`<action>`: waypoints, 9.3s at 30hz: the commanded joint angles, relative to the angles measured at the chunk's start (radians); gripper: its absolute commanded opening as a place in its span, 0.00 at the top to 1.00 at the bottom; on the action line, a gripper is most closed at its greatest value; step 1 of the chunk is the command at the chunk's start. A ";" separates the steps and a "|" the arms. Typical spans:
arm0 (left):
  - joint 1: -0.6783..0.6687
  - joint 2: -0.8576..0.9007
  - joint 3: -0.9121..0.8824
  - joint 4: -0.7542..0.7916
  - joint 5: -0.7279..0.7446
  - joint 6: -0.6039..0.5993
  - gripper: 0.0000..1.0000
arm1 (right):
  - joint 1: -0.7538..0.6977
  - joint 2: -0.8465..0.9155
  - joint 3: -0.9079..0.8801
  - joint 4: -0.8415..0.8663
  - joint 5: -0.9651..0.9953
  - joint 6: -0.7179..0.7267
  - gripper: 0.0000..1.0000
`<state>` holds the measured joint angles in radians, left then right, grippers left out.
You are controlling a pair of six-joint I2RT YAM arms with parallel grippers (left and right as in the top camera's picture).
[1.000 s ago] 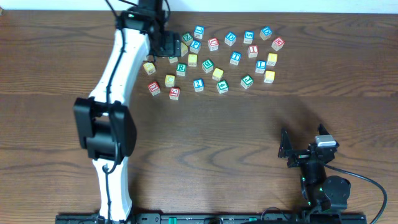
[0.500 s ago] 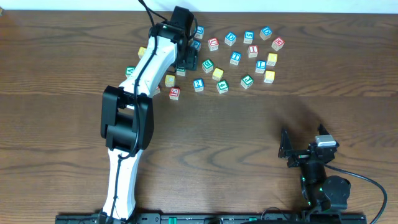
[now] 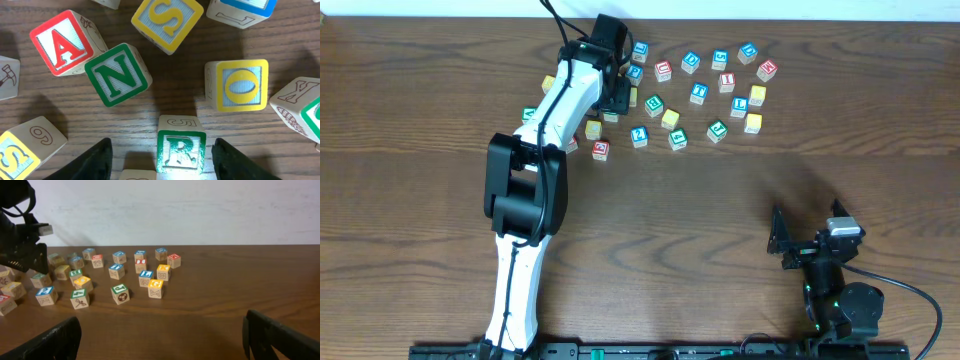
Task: Spell out ROBOT
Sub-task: 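Reach the left gripper over the block pile toward the green R block, then close the left gripper on the green R block and lift it, then carry the R block toward the open table and set it down, then move the left gripper back to the pile over the yellow O block, then grasp the yellow O block with the left gripper and lift it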
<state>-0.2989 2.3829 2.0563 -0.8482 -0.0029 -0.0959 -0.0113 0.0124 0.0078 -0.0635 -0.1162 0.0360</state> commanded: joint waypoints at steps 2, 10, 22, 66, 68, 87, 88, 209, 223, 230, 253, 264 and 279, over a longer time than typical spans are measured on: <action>0.005 0.013 0.006 0.011 -0.005 0.013 0.41 | 0.004 -0.006 -0.002 -0.003 0.001 -0.015 0.01; 0.005 0.013 -0.053 0.073 -0.006 0.013 0.41 | 0.004 -0.006 -0.002 -0.003 0.001 -0.015 0.01; 0.006 0.048 -0.058 0.088 -0.006 0.013 0.45 | 0.004 -0.006 -0.002 -0.003 0.001 -0.015 0.01; -0.137 -0.499 -0.419 -0.296 -0.013 -0.416 0.78 | 0.004 -0.006 -0.002 -0.003 0.001 -0.015 0.01; -0.139 -0.499 -0.511 -0.216 -0.012 -0.423 0.79 | 0.004 -0.006 -0.002 -0.003 0.001 -0.015 0.01; -0.139 -0.491 -0.865 0.232 -0.013 -0.380 0.79 | 0.004 -0.006 -0.002 -0.003 0.001 -0.015 0.01; -0.140 -0.488 -0.867 0.241 -0.013 -0.380 0.79 | 0.004 -0.006 -0.002 -0.003 0.001 -0.015 0.01; -0.105 -0.274 -0.045 -0.034 -0.059 -0.068 0.47 | 0.004 -0.006 -0.002 -0.003 0.001 -0.015 0.01; -0.100 -0.021 0.014 0.165 -0.156 -0.070 0.34 | 0.004 -0.006 -0.002 -0.003 0.001 -0.015 0.01; -0.100 0.021 0.013 0.220 -0.158 -0.107 0.32 | 0.004 -0.006 -0.002 -0.003 0.001 -0.015 0.01; -0.080 0.088 0.008 0.276 -0.163 -0.161 0.43 | 0.004 -0.006 -0.002 -0.003 0.001 -0.015 0.01; -0.080 0.109 0.008 0.280 -0.128 -0.168 0.56 | 0.004 -0.006 -0.002 -0.003 0.001 -0.015 0.01; -0.091 0.106 0.009 0.255 -0.117 -0.172 0.71 | 0.004 -0.006 -0.002 -0.003 0.001 -0.015 0.01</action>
<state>-0.3878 2.4805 2.0441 -0.5869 -0.1287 -0.2657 -0.0113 0.0124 0.0078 -0.0635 -0.1158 0.0360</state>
